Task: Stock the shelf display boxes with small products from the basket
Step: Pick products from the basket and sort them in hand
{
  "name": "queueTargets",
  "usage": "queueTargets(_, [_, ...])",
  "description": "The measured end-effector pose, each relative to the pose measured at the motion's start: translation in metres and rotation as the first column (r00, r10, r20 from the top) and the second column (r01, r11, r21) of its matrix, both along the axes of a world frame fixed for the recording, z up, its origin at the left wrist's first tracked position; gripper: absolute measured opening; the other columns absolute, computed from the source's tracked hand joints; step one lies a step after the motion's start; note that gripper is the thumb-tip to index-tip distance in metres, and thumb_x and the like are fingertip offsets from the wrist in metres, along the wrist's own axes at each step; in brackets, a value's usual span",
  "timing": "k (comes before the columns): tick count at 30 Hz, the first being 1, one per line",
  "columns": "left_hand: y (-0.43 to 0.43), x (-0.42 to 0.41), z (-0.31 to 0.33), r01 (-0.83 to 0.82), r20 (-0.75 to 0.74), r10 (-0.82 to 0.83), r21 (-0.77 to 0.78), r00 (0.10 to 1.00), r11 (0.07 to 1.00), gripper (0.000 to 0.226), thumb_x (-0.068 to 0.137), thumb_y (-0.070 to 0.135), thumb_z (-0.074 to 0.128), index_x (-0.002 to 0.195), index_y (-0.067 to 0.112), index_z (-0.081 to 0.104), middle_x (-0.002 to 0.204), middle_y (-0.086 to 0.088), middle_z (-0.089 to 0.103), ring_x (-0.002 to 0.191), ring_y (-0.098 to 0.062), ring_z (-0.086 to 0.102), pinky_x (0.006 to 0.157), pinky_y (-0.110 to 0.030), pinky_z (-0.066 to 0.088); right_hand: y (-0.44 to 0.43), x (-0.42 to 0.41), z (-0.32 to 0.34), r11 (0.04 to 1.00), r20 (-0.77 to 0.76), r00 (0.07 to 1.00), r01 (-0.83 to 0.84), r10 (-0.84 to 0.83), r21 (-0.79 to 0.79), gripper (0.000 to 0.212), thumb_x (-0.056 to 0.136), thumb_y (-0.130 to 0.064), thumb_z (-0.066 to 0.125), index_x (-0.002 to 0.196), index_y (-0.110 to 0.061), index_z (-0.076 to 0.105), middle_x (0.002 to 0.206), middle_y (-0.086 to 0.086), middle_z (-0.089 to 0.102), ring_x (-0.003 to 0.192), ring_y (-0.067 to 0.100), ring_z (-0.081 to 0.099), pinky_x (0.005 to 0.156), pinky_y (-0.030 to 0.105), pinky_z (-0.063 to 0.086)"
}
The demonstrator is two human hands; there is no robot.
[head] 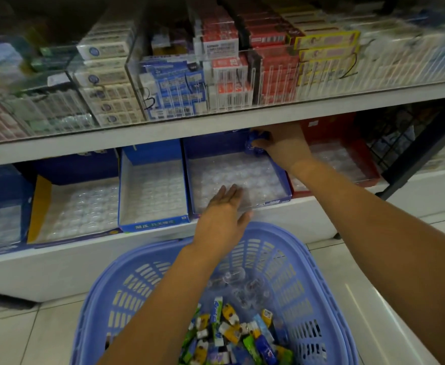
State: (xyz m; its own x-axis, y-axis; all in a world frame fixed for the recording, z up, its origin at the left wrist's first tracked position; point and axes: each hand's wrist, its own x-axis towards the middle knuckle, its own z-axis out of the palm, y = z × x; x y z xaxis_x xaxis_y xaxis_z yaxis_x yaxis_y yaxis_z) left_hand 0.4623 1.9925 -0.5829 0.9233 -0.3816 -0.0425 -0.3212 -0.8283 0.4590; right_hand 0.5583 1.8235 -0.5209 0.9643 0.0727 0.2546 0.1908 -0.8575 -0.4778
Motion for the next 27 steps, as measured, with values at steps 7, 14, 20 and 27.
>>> queueTargets(7, [0.002,0.001,-0.005,0.024,0.057,-0.025,0.022,0.998,0.999,0.063,0.1,0.038,0.04,0.152,0.017,0.013,0.159,0.002,0.013,0.148,-0.017,0.004,0.117,-0.023,0.009,0.0,0.022,-0.006,0.994,-0.16,0.985,-0.079,0.066,-0.074,0.032,0.091,-0.016,0.058,0.123,-0.011,0.06,0.126,0.013,0.06,0.116,0.031,0.054,0.1,0.04,0.044])
queueTargets(14, [0.001,0.001,-0.005,0.016,0.081,-0.02,0.042,0.997,0.999,0.065,0.099,0.038,0.041,0.152,0.015,0.011,0.16,0.001,0.012,0.148,-0.018,0.004,0.117,-0.024,0.01,0.006,0.035,-0.003,0.988,-0.298,0.955,-0.034,-0.013,-0.153,0.04,0.092,-0.022,0.057,0.132,-0.016,0.053,0.136,0.011,0.052,0.123,0.03,0.048,0.106,0.037,0.039])
queueTargets(20, [0.0,0.002,0.004,0.042,0.002,-0.042,0.093,0.999,0.995,0.064,0.1,0.034,0.041,0.152,0.014,0.01,0.16,-0.001,0.01,0.148,-0.02,0.004,0.117,-0.025,0.01,0.015,0.025,0.011,0.972,-0.342,0.939,-0.039,-0.044,-0.231,0.043,0.093,-0.02,0.056,0.134,-0.012,0.05,0.139,0.013,0.049,0.125,0.032,0.046,0.105,0.037,0.038])
queueTargets(27, [0.018,-0.041,0.004,-0.036,0.279,0.177,-0.444,0.944,0.895,0.021,0.097,0.027,0.049,0.102,0.015,0.066,0.1,0.0,0.067,0.087,-0.013,0.06,0.073,-0.025,0.049,0.035,-0.059,0.008,0.994,-0.071,0.997,-0.009,0.016,0.109,0.018,0.086,-0.017,0.065,0.101,-0.008,0.064,0.1,0.009,0.067,0.085,0.018,0.059,0.078,0.024,0.046])
